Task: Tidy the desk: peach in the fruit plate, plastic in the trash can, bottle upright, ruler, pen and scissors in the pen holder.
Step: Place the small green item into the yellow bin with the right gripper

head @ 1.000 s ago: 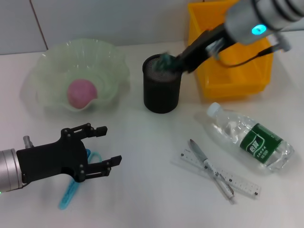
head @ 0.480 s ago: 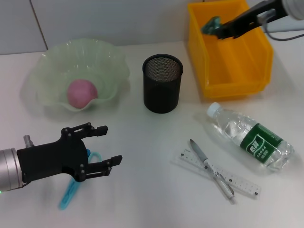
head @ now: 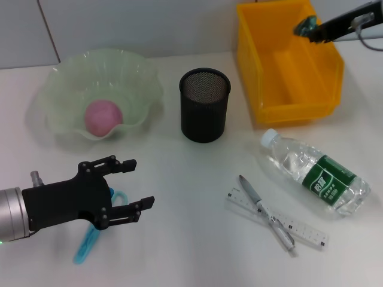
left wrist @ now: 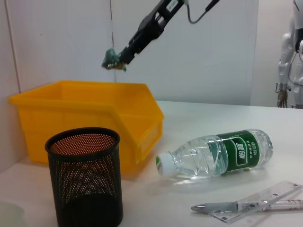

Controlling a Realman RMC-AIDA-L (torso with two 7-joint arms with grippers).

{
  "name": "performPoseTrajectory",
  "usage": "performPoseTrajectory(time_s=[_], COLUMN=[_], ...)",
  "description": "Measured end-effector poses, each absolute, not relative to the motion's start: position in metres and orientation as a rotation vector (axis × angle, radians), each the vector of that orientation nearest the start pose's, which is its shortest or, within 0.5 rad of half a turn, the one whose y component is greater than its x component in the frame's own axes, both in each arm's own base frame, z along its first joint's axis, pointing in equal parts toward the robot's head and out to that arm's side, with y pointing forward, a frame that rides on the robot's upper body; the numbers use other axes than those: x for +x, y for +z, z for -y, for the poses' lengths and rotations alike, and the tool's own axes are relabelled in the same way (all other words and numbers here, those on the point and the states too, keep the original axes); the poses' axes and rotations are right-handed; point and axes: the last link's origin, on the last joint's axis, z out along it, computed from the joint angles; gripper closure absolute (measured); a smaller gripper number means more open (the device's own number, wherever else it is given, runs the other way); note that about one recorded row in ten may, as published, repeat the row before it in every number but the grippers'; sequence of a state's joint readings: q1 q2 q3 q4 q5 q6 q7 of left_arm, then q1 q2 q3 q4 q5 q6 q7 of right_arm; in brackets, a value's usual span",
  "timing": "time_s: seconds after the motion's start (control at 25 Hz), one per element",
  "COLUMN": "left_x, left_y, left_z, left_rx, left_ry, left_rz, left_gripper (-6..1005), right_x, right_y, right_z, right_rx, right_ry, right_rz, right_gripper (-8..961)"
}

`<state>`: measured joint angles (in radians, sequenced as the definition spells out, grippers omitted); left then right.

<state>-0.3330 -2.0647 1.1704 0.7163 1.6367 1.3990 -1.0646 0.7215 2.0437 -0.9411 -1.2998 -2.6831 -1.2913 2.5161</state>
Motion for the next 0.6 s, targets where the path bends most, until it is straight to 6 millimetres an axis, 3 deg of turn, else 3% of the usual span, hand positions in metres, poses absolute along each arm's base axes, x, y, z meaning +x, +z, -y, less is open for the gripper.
performPoseTrajectory(time_s=[0.24,0.6], left_x=[-0.270,-0.271], left_y=[-0.032,-0.032], left_z=[-0.295,-0.295], left_rx=[-2.753,-2.752], left_ry=[-0.627,-0.626], left_rz=[0.222,0.224], left_gripper=[206,206], right_x=[0.195,0.189], right_y=[0.086,0.084], right_z=[-0.445,-0.443], right_rx=[-2.149,-2.167], right_ry=[-0.039,-0.050], right_rz=[-0.920,-0.887], right_gripper=[758,446])
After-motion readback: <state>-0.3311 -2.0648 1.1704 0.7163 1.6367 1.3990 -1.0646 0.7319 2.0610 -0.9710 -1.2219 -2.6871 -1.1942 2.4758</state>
